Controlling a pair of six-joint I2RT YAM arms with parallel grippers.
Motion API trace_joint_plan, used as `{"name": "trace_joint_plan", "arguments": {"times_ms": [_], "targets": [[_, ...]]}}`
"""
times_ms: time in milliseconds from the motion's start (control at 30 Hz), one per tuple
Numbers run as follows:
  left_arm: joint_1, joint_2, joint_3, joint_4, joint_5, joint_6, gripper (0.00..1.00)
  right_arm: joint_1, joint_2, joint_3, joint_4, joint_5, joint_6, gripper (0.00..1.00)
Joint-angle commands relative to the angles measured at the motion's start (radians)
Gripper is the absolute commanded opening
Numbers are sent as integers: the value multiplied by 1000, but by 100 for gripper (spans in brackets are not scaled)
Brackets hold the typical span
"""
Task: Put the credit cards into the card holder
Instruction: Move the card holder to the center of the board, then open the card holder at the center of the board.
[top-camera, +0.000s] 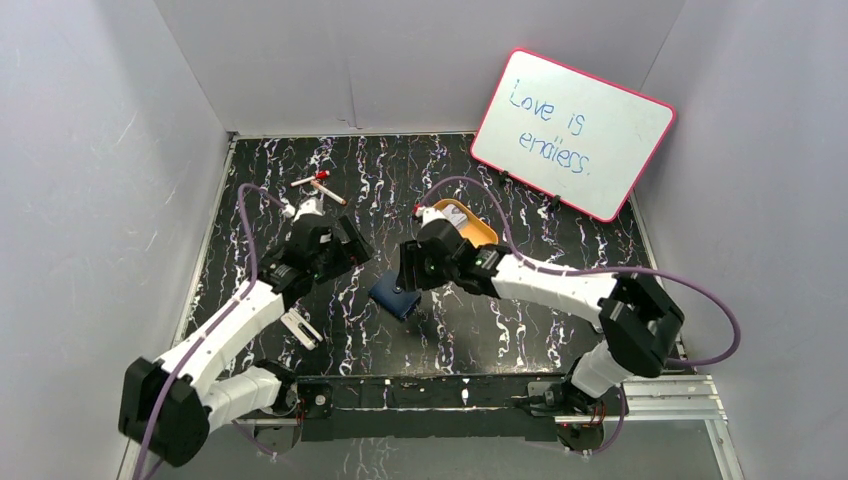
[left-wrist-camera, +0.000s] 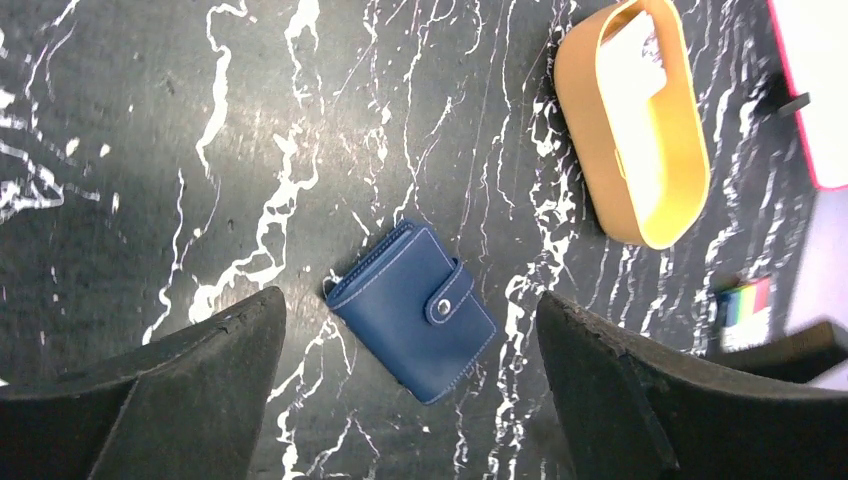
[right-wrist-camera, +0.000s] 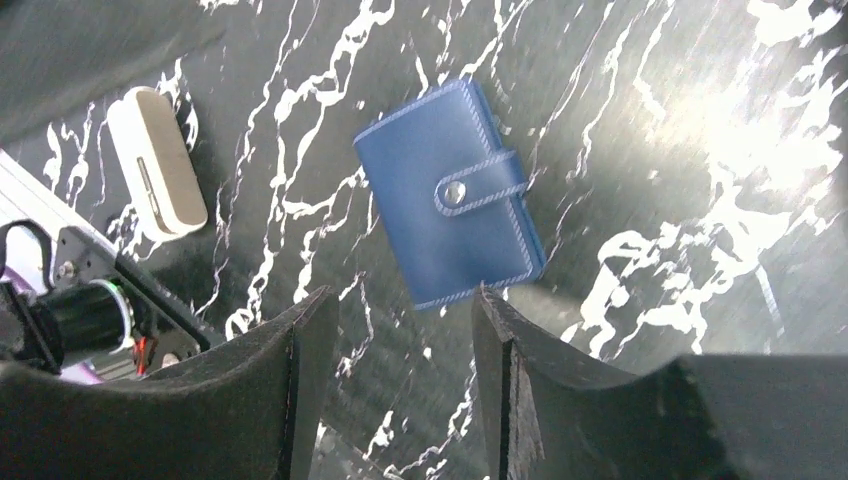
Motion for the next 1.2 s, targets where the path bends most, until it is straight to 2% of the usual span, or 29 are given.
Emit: {"name": "trace_joint_plan", "arguments": {"times_ms": [0,200,467,633,833,967,1167], "targets": [[2,-100,-104,-99,10,-148,93,-91,83,78,-9,-71,-141,59],[1,-232,-243,20,201,-209,93,-165,187,108,54,-179,-177,58],[-2,-247,-273,46,261,-118,93,-166,302,104,92,-195,-179,56],[-8,-193,-277,55,301,-94,91,-162,221,-87,198,-183,-114,55],[-50,-89,-314,163,345,-129,87,-119,63,-304,296,-119,-26,52],[-77,-3,-300,230,363,-130,83,-70,-12,-355,292,-61,10,50],[-102,120,-262,246,353,-120,72,-30,-77,-332,254,70,24,51]]}}
